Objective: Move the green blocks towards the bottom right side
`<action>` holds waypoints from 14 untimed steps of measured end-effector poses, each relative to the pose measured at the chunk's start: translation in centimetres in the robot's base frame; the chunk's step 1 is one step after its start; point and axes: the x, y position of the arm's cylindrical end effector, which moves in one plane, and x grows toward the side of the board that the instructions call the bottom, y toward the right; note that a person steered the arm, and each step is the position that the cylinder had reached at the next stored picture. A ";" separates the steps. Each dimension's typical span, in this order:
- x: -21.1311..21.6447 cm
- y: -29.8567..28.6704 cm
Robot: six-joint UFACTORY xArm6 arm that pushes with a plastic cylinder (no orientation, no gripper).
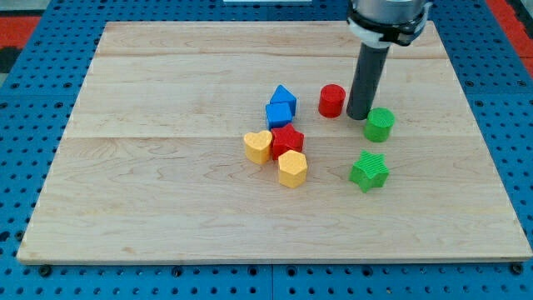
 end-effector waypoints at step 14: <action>6.9 4.8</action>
